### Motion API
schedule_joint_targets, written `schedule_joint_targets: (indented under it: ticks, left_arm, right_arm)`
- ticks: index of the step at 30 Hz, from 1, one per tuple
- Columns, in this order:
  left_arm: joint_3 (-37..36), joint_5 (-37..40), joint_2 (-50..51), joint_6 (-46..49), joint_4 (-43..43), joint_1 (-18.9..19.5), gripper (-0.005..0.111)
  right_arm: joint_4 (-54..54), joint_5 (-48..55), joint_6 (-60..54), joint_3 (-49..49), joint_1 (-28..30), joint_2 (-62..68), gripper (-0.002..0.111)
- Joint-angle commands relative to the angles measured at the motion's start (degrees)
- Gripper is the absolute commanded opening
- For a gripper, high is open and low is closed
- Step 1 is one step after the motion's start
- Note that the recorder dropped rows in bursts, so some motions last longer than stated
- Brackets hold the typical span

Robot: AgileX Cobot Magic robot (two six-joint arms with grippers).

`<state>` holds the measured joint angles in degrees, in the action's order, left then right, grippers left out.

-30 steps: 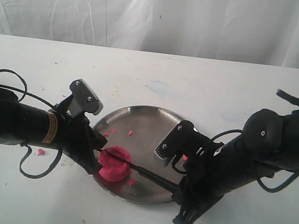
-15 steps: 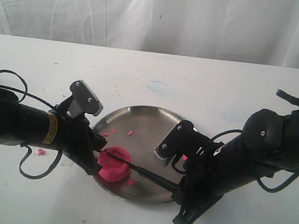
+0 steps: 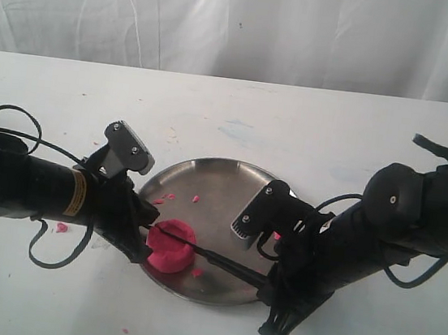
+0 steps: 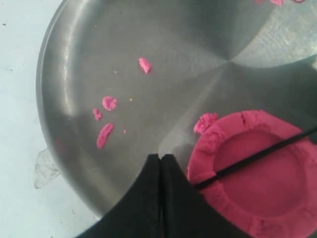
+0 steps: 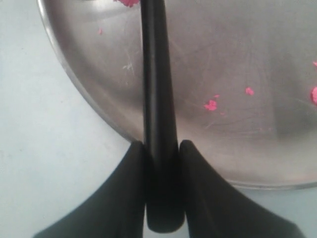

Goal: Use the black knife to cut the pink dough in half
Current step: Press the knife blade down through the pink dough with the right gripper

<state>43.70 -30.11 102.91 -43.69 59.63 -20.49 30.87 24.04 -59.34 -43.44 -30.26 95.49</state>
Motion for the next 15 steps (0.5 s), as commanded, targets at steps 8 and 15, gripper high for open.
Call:
schedule_joint_targets:
  ticks: [8,15]
  left_arm:
    - [-0.9,2.7,0.4,0.0,1.4,-0.2,0.0]
    - [-0.9,2.7,0.4,0.0,1.4,-0.2,0.0]
  right_arm:
    - [0.6,-1.5,0.6,0.1,0.6,0.1,0.0]
    - [0.6,-2.9,2.3,0.1,0.6,0.1,0.0]
